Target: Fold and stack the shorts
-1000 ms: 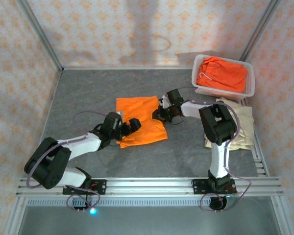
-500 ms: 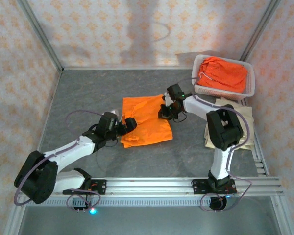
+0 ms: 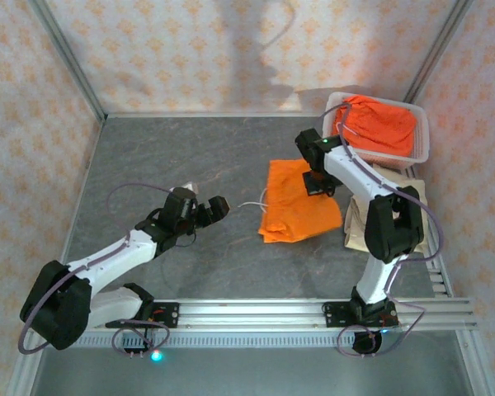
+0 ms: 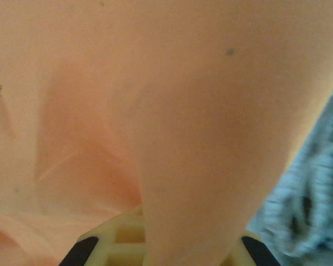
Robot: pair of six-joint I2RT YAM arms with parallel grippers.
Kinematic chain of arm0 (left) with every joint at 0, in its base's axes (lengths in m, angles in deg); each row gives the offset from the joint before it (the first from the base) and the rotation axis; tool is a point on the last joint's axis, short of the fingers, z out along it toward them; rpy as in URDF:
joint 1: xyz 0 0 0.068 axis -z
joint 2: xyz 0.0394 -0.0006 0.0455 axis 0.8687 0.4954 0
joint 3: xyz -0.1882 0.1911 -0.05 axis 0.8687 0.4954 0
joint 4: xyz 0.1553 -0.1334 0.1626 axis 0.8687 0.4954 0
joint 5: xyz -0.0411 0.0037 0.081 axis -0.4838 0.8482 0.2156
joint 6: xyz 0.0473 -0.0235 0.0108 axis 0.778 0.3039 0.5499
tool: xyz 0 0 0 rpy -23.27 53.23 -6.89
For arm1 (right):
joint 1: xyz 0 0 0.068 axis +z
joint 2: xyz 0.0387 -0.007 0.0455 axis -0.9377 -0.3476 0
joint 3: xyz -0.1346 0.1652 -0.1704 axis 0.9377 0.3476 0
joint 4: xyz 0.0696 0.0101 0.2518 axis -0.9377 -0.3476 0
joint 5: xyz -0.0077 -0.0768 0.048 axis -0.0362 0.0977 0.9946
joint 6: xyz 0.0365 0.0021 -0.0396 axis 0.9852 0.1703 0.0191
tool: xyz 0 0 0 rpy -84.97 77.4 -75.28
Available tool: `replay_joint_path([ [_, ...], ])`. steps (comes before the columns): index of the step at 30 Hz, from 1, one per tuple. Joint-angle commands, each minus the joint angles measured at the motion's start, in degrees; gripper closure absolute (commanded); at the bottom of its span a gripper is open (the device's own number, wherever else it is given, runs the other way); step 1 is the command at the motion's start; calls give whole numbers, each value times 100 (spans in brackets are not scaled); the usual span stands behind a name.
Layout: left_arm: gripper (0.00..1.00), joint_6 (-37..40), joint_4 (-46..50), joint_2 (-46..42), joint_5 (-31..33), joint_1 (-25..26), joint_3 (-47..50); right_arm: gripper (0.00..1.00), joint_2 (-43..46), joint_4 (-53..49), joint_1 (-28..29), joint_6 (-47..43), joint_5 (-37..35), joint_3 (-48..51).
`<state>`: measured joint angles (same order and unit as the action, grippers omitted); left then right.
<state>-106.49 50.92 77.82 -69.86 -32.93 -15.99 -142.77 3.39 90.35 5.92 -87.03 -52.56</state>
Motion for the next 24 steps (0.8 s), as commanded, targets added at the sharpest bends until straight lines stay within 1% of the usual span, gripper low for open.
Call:
replay_joint_path([
  [1,0,113,-80,61,42,-30,-88,100,252,-702,-238,-183,-1440,-224],
  [7,0,129,-87,68,33,-24,-66,100,171,-896,-498,-215,-2219,-369],
  [10,0,139,-89,58,32,-23,-49,100,152,-1010,-622,-249,-2500,-471],
  [18,0,132,-87,69,42,-23,-31,100,344,-1142,-927,-396,-3054,-730],
  [24,0,116,-97,82,50,-23,-29,100,523,-1181,-1110,-430,-3208,-937],
])
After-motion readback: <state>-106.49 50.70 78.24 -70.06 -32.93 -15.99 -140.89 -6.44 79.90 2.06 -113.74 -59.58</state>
